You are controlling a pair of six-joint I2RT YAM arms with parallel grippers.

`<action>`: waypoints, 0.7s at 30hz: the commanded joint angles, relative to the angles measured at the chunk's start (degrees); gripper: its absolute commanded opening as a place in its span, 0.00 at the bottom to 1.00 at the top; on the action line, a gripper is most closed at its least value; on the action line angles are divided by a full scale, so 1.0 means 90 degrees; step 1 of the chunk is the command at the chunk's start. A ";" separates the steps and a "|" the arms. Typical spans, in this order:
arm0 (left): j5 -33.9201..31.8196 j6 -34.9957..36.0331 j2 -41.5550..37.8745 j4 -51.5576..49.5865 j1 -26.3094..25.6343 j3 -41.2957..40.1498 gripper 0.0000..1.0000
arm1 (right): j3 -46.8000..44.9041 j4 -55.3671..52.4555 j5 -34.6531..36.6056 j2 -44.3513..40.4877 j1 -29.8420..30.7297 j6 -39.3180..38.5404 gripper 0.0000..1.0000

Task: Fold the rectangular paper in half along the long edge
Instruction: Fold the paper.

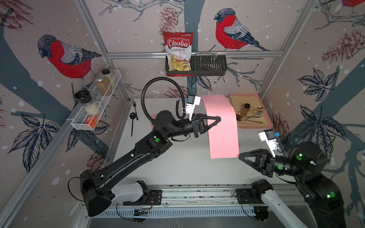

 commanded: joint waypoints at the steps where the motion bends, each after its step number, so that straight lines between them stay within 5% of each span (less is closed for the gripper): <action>1: 0.0117 0.0045 0.0003 0.0257 0.0008 0.0060 0.00 | 0.0012 -0.0050 0.0058 -0.0020 0.0017 -0.0065 0.05; 7: 0.0103 0.0044 -0.0007 0.0269 0.0018 0.0034 0.00 | 0.0069 -0.0111 0.0118 -0.0010 0.0030 -0.0094 0.00; 10: 0.0096 0.0043 -0.0026 0.0282 0.0016 0.0016 0.00 | 0.0037 -0.0134 0.0191 0.0010 0.0044 -0.0098 0.20; 11: 0.0097 0.0034 -0.0034 0.0283 0.0016 0.0021 0.00 | 0.0026 -0.0112 0.0194 0.0010 0.0032 -0.0103 0.19; 13: 0.0097 0.0044 -0.0035 0.0272 0.0025 0.0012 0.00 | 0.0034 -0.0178 0.0291 0.0023 0.0040 -0.0165 0.00; 18: 0.0107 0.0017 -0.0099 0.0266 0.0148 -0.0053 0.00 | 0.0151 -0.0712 0.1184 0.0181 0.0157 -0.0493 0.00; 21: 0.0125 -0.0043 -0.0176 0.0235 0.0366 -0.0147 0.00 | 0.0320 -0.0753 0.1499 0.0258 0.0294 -0.0486 0.30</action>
